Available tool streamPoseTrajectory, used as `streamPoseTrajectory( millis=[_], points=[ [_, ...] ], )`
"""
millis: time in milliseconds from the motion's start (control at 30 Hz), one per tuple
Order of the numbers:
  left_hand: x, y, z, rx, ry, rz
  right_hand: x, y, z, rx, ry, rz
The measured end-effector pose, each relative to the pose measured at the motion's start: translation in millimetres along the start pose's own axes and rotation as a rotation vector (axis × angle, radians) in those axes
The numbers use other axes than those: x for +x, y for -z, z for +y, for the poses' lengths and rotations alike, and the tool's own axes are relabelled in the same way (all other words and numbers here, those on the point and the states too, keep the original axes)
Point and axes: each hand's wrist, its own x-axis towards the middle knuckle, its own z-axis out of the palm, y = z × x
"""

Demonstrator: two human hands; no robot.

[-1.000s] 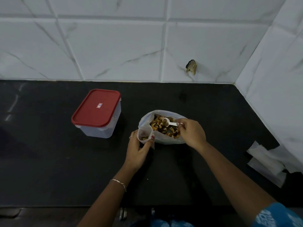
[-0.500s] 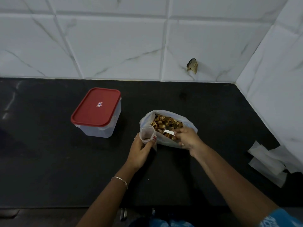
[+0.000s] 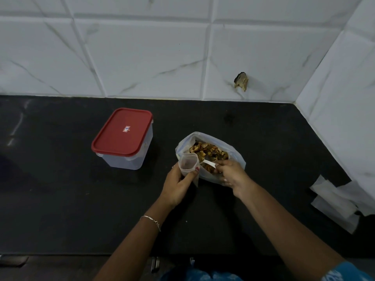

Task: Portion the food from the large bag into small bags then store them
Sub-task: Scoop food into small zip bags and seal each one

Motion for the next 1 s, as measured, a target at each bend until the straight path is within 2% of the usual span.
streamPoseTrajectory(
  millis=[100, 233, 367, 567, 733, 867, 1000],
  points=[
    [1, 4, -5, 0.064, -0.043, 0.133, 1, 6, -3, 0.076, -0.014, -0.033],
    [2, 11, -4, 0.264, -0.137, 0.241, -3, 13, -8, 0.093, 0.004, -0.039],
    [8, 12, 12, 0.237, -0.156, 0.172, -9, 21, -15, 0.069, 0.054, -0.016],
    [27, 6, 15, 0.402, -0.125, 0.081, -28, 37, -31, 0.117, 0.158, -0.029],
    [35, -2, 18, 0.48, -0.119, 0.082, -40, 45, -41, 0.103, 0.204, -0.057],
    [35, -7, 24, 0.502, -0.122, 0.103, -45, 40, -43, -0.011, 0.249, -0.04],
    [35, -8, 26, 0.517, -0.136, 0.123, -46, 32, -44, -0.28, 0.426, 0.067]
  ],
)
